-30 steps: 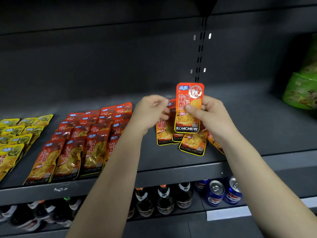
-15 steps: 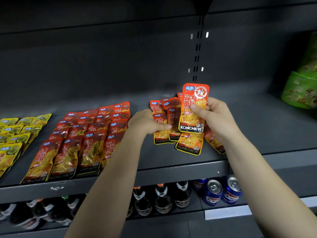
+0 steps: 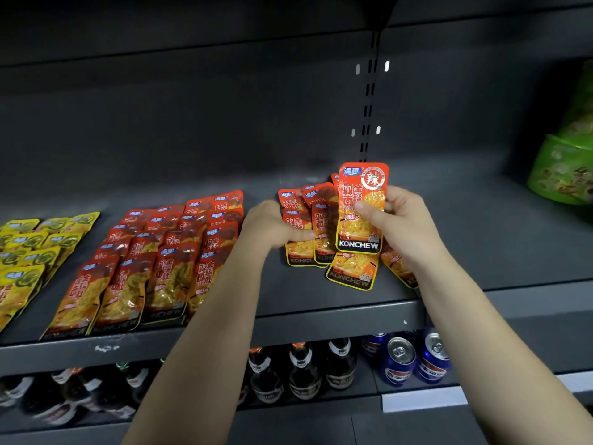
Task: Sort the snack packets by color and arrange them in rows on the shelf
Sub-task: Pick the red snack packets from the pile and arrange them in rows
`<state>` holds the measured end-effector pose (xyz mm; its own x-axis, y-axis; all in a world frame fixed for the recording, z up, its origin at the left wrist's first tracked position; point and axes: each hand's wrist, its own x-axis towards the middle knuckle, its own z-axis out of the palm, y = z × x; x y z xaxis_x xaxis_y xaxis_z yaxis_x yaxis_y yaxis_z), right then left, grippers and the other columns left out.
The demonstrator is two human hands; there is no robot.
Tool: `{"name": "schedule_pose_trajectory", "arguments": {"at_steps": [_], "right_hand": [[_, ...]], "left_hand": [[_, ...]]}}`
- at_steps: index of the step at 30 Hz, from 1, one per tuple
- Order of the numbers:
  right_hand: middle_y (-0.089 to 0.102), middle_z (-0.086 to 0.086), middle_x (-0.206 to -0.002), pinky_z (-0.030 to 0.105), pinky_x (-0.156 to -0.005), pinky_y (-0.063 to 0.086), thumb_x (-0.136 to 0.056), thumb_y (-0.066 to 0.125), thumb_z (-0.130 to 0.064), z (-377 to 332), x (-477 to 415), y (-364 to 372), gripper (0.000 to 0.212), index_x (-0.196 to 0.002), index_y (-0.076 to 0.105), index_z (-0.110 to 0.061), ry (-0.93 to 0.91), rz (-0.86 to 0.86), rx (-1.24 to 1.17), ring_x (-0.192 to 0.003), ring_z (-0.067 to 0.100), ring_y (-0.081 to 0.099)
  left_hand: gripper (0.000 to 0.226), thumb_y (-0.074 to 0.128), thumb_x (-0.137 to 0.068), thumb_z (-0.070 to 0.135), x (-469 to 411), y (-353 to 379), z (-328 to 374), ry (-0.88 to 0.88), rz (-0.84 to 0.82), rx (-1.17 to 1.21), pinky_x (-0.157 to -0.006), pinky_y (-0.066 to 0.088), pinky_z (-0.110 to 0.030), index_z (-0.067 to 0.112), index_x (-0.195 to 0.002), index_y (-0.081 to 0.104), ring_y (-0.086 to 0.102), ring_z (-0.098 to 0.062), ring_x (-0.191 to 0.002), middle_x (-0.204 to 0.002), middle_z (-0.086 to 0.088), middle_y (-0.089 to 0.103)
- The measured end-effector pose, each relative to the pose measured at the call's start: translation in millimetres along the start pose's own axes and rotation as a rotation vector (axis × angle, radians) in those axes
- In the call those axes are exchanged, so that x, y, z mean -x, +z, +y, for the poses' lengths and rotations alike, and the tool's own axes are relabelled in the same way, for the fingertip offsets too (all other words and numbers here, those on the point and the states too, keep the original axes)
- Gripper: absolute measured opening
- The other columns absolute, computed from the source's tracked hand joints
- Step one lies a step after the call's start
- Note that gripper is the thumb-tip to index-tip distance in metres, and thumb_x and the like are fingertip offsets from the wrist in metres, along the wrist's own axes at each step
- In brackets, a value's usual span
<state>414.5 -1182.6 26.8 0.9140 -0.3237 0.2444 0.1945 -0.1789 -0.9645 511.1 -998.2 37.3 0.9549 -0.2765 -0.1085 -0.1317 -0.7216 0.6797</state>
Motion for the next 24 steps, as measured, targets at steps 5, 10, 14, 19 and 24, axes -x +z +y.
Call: {"name": "schedule_pose_trajectory", "arguments": {"at_steps": [5, 10, 14, 19, 24], "right_hand": [[0.076, 0.000, -0.092, 0.044, -0.084, 0.058, -0.089, 0.069, -0.019, 0, 0, 1, 0.017, -0.104, 0.069, -0.012, 0.004, -0.012, 0.067, -0.085, 0.017, 0.073], [0.076, -0.003, -0.092, 0.044, -0.084, 0.058, -0.089, 0.069, -0.020, -2, 1, 3, 0.015, -0.103, 0.070, -0.016, 0.017, -0.009, 0.083, -0.084, 0.015, 0.073], [0.076, -0.003, -0.092, 0.046, -0.085, 0.058, -0.088, 0.070, -0.024, -4, 0, 6, 0.016, -0.102, 0.070, -0.017, 0.036, 0.005, 0.111, -0.084, 0.015, 0.073], [0.076, -0.004, -0.092, 0.042, -0.081, 0.059, -0.087, 0.071, -0.025, -16, -5, 16, 0.020, -0.106, 0.067, -0.018, 0.028, 0.023, 0.165, -0.081, 0.013, 0.073], [0.076, -0.002, -0.091, 0.033, -0.075, 0.059, -0.086, 0.073, -0.021, -27, -15, 35, 0.026, -0.110, 0.064, -0.017, 0.011, 0.036, 0.206, -0.079, 0.012, 0.073]], "left_hand": [[0.034, 0.091, -0.054, 0.024, -4, -1, -9, -0.015, 0.044, 0.256, -0.085, 0.057, -0.047, 0.013, -0.081, 0.072, 0.073, -0.023, -0.080, -0.082, -0.005, 0.075], [0.033, 0.088, -0.063, 0.018, -3, -13, -11, 0.003, 0.142, 0.287, -0.084, 0.058, -0.043, 0.014, -0.091, 0.071, 0.071, -0.023, -0.085, -0.093, -0.007, 0.072], [0.018, 0.081, -0.068, 0.012, 6, -28, -11, 0.088, 0.238, 0.216, -0.075, 0.058, -0.034, 0.021, -0.077, 0.067, 0.071, -0.017, -0.076, -0.078, 0.001, 0.072], [0.011, 0.073, -0.068, 0.018, 18, -62, -16, 0.179, 0.384, 0.061, -0.074, 0.057, -0.036, 0.024, -0.074, 0.066, 0.068, -0.012, -0.071, -0.069, 0.008, 0.070], [0.007, 0.067, -0.070, 0.019, 27, -94, -26, 0.226, 0.544, -0.074, -0.069, 0.052, -0.031, 0.023, -0.075, 0.064, 0.063, -0.013, -0.072, -0.063, 0.010, 0.063]]}}
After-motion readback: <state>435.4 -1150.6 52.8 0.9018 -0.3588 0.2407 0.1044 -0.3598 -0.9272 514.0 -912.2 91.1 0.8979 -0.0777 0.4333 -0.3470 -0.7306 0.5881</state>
